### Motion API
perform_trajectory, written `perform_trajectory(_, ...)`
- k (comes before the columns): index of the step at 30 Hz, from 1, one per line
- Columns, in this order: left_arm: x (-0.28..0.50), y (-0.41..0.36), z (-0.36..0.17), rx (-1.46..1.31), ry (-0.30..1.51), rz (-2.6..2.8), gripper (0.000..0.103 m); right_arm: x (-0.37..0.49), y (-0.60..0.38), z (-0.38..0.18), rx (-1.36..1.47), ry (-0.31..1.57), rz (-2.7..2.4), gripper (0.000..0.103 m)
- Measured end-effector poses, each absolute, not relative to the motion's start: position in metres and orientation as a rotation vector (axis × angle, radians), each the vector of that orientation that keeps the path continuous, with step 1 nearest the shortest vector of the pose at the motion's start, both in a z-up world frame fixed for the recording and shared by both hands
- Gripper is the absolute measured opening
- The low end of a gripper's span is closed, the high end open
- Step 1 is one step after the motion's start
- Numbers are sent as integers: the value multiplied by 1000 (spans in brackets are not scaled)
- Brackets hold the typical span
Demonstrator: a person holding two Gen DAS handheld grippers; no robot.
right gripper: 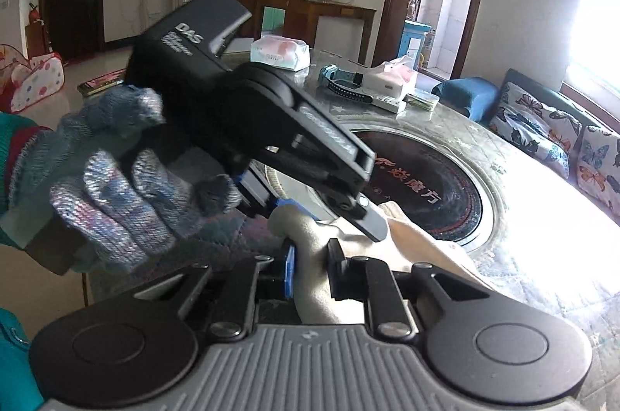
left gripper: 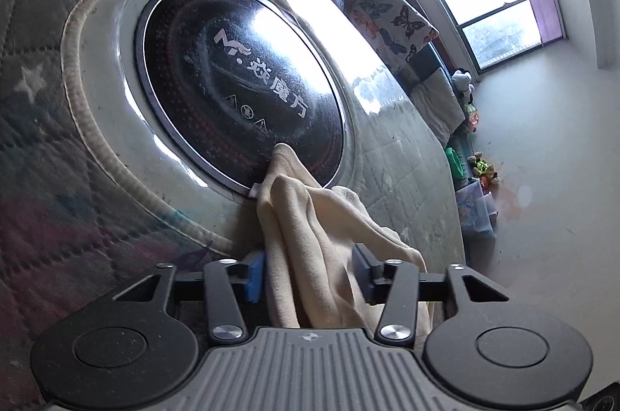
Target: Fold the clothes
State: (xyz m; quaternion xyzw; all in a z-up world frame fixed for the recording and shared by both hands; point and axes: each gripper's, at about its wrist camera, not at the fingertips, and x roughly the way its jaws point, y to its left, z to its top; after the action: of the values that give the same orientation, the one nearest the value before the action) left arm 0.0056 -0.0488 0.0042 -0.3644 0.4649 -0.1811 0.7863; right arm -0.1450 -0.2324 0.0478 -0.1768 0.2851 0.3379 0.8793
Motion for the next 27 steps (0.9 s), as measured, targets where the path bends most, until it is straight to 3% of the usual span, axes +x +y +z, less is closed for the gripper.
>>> perform_trajectory(2, 7, -47, 1, -803, 1003, -387, 21, -146, -234, 48, -363, 593, 711, 15)
perform_trajectory(5, 7, -47, 0, -799, 999, -391, 17, -146, -238, 48, -344, 598, 713, 16)
perform_trajectory(9, 6, -48, 1, -769, 994, -386, 17, -147, -249, 51, -295, 611, 698, 21)
perform_trajectory(27, 3, -56, 4, -675, 983, -369, 17, -129, -412, 36, 8, 690, 136, 29)
